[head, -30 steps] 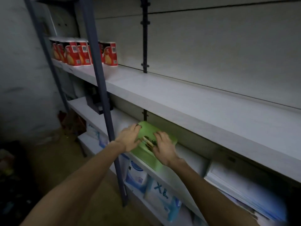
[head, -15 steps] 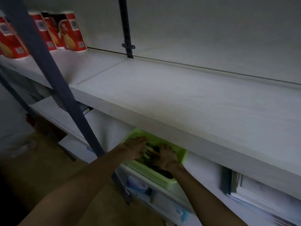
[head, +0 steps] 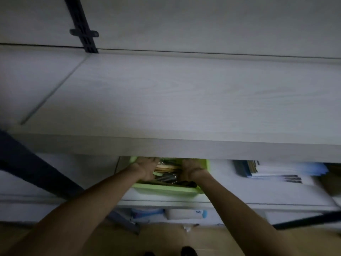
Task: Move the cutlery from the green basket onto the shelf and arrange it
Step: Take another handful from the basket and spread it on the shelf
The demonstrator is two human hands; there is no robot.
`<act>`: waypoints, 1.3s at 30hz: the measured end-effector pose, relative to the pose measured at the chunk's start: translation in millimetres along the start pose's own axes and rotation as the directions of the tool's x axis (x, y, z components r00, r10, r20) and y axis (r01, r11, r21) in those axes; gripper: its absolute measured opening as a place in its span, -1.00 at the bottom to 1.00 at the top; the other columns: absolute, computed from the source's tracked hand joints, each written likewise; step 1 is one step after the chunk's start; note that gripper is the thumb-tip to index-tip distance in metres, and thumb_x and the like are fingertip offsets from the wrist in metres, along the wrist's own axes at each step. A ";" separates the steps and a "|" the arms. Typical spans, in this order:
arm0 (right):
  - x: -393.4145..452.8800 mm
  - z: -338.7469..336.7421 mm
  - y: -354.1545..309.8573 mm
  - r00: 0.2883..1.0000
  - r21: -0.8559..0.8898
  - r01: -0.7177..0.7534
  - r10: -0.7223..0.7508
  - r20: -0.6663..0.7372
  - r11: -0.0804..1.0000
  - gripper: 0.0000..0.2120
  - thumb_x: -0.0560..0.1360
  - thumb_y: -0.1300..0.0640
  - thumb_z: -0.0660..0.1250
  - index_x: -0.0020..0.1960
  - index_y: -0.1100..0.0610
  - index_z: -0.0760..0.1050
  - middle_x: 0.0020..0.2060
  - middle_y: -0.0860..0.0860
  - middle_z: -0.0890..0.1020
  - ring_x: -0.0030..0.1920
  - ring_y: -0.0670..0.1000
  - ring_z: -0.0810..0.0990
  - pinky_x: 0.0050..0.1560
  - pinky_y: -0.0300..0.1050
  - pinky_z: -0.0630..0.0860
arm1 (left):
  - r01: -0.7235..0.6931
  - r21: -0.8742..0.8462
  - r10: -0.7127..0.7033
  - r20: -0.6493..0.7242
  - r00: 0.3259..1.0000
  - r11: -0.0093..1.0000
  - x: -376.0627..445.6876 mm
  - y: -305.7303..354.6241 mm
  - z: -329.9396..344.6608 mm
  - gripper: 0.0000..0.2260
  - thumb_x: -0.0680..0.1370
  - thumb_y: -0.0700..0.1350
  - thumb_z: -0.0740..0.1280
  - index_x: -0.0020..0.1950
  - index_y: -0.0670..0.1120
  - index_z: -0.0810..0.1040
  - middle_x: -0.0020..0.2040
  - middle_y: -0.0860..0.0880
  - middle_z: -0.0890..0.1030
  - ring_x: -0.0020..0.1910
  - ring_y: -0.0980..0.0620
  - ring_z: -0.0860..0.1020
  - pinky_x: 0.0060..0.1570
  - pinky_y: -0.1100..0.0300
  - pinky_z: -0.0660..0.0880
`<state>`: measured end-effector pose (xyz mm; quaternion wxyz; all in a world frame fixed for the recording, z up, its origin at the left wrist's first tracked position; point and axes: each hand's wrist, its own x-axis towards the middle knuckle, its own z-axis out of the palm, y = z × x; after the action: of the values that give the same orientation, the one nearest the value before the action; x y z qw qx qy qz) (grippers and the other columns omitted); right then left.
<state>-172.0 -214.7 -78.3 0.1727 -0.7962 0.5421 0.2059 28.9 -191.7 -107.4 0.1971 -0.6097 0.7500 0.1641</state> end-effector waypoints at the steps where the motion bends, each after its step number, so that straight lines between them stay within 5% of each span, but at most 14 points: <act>1: -2.0 -1.5 -4.4 1.000 -0.003 -0.019 0.019 0.004 1.000 -0.53 0.50 -0.05 0.42 0.32 0.13 0.45 0.24 0.11 0.58 0.23 0.10 0.57 0.20 -0.06 0.51 | -0.011 0.066 0.011 0.001 1.000 0.998 1.7 -0.8 2.4 -0.32 0.57 0.04 0.37 0.60 -0.10 0.15 0.49 -0.15 0.41 0.37 -0.15 0.47 0.31 -0.01 0.46; 5: -4.4 10.1 -7.3 0.996 -0.013 -0.082 0.082 -0.020 0.997 -0.67 0.56 0.04 0.34 0.26 0.17 0.49 0.20 0.10 0.61 0.20 0.10 0.60 0.15 -0.07 0.53 | -0.051 0.233 0.056 -0.013 0.998 0.971 5.7 -3.3 6.7 -0.51 0.61 0.03 0.32 0.48 -0.12 0.32 0.32 -0.12 0.56 0.26 -0.10 0.55 0.17 0.06 0.46; 12: -1.3 20.6 -7.0 0.997 -0.021 -0.069 0.069 -0.036 0.997 -0.65 0.55 0.03 0.34 0.25 0.19 0.51 0.22 0.12 0.61 0.24 0.12 0.58 0.17 -0.08 0.51 | -0.036 0.273 0.041 -0.015 0.999 0.961 5.1 -7.2 10.1 -0.75 0.61 -0.04 0.28 0.24 -0.06 0.57 0.23 -0.07 0.61 0.20 -0.06 0.58 0.12 0.12 0.44; 25: 2.5 26.7 8.8 0.998 -0.046 0.042 -0.044 -0.046 0.998 -0.60 0.61 -0.10 0.25 0.29 0.17 0.45 0.22 0.12 0.57 0.17 0.12 0.58 0.15 -0.03 0.52 | -0.035 0.270 -0.011 0.166 0.986 0.962 -16.3 10.5 -1.1 -0.79 0.64 -0.16 0.22 0.23 -0.14 0.54 0.06 -0.07 0.61 -0.04 -0.01 0.58 -0.07 0.13 0.52; 29: 3.0 24.5 8.3 0.971 -0.038 0.095 -0.101 -0.219 0.995 -0.39 0.48 -0.09 0.42 0.41 0.15 0.33 0.33 0.10 0.42 0.28 0.13 0.48 0.24 0.04 0.52 | -0.026 0.450 0.026 0.007 1.000 0.893 -19.6 10.7 -18.1 -0.78 0.62 -0.15 0.24 0.25 -0.15 0.49 0.10 -0.05 0.62 0.06 -0.04 0.61 0.06 0.10 0.48; 32: 3.9 21.0 9.3 0.937 -0.079 0.113 -0.133 -0.322 0.990 -0.42 0.46 -0.23 0.41 0.30 0.13 0.42 0.22 0.08 0.50 0.17 0.12 0.54 0.12 0.02 0.57 | 0.005 0.455 0.049 -0.108 0.993 0.890 -20.1 10.3 -35.6 -0.70 0.62 -0.21 0.23 0.35 -0.15 0.42 0.18 -0.07 0.61 0.15 -0.07 0.59 0.08 0.13 0.40; 35: 1.8 21.6 11.9 0.954 -0.141 0.092 -0.128 -0.270 0.986 -0.50 0.47 -0.34 0.32 0.10 0.07 0.53 -0.02 0.03 0.62 -0.01 0.08 0.63 -0.05 -0.10 0.54 | 0.017 0.411 0.048 -0.146 0.988 0.911 -21.2 10.0 -48.5 -0.64 0.62 -0.28 0.24 0.42 -0.20 0.36 0.23 -0.14 0.57 0.20 -0.11 0.55 0.09 0.08 0.42; 39: -1.4 27.2 12.6 0.976 -0.181 0.139 -0.166 -0.144 0.974 -0.48 0.46 -0.35 0.32 0.12 0.08 0.52 0.01 0.06 0.63 0.00 0.11 0.62 -0.02 -0.09 0.51 | 0.003 0.383 0.062 -0.158 0.985 0.924 -24.3 0.9 -53.4 -0.62 0.61 -0.33 0.24 0.43 -0.22 0.36 0.23 -0.16 0.57 0.17 -0.12 0.56 0.09 0.06 0.47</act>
<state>-188.0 -204.5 -101.5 0.0761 -0.8611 0.4718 0.1736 27.3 -196.8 -49.0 0.2460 -0.5598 0.7906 -0.0338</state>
